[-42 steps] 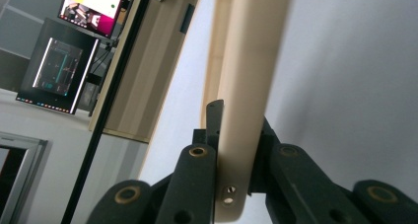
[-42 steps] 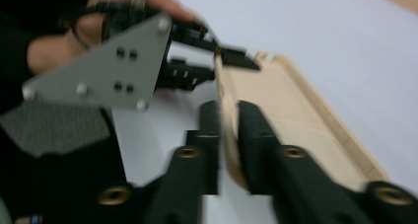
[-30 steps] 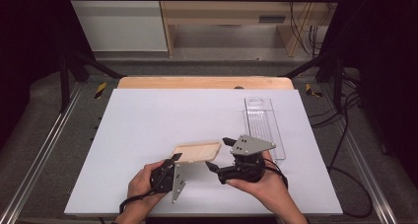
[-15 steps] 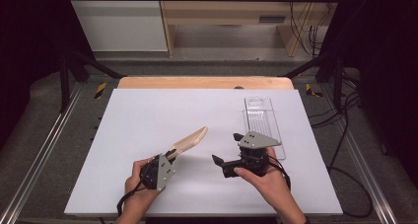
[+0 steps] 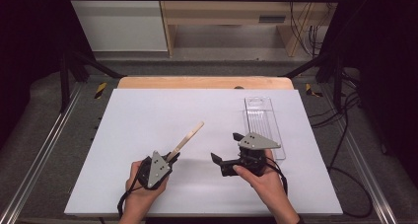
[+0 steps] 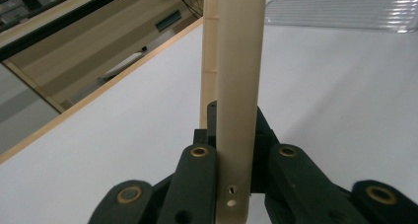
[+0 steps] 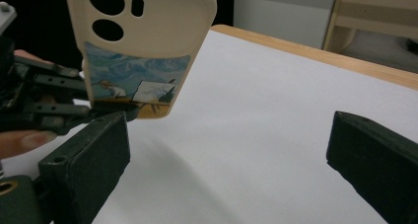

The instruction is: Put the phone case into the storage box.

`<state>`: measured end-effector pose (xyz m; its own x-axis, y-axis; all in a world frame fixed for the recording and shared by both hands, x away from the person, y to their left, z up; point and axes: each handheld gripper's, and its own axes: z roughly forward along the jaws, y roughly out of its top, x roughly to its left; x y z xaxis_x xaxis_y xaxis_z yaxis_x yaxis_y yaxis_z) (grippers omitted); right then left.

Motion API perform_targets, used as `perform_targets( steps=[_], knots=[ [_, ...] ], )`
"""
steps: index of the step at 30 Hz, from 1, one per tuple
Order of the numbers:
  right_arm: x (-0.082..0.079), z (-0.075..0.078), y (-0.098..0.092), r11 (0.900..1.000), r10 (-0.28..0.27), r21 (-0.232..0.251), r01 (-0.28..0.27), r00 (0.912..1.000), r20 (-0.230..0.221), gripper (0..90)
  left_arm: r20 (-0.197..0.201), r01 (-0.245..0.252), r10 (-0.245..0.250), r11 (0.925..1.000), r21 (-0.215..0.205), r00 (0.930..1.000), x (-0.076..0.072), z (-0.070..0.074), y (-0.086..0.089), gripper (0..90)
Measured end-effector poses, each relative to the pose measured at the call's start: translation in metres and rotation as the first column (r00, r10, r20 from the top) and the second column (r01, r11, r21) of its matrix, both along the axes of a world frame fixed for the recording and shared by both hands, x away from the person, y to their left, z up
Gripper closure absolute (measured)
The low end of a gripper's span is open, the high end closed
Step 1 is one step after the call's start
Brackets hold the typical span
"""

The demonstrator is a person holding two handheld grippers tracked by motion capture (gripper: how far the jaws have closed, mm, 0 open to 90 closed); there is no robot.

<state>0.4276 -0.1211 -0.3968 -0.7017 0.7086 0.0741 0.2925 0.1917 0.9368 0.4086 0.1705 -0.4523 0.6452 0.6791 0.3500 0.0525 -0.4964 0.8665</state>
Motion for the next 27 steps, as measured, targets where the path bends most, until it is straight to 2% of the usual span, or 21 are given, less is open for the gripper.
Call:
perform_targets(
  steps=[3,8,10,17,21,27],
  knots=[
    [0.0,-0.003,0.004,1.0,-0.011,0.004,0.011,0.9999,0.01,4.1,-0.026,0.014,-0.015,0.9992,-0.038,0.9995,-0.001,0.002,-0.002,85.3],
    [-0.001,-0.002,0.006,1.0,-0.017,0.018,0.016,0.9995,0.026,4.0,-0.055,0.031,-0.035,0.9968,-0.074,0.9979,-0.003,0.003,-0.006,85.3],
    [-0.002,0.0,0.006,0.999,-0.017,0.031,0.016,0.9996,0.021,3.7,-0.085,0.042,-0.051,0.9928,-0.113,0.995,-0.005,0.003,-0.009,85.3],
    [-0.003,0.0,0.008,0.999,-0.014,0.03,0.014,0.9996,0.023,3.8,-0.119,0.064,-0.081,0.988,-0.14,0.9896,-0.005,0.003,-0.014,85.3],
    [-0.004,-0.001,0.006,0.999,-0.018,0.036,0.017,0.9996,0.021,3.7,-0.148,0.054,-0.079,0.9843,-0.168,0.9859,-0.003,0.003,-0.014,85.3],
    [-0.003,-0.002,0.004,0.998,-0.03,0.063,0.028,0.9993,0.021,3.5,-0.193,0.031,-0.082,0.967,-0.253,0.9777,-0.001,0.003,-0.009,85.4]
  ],
)
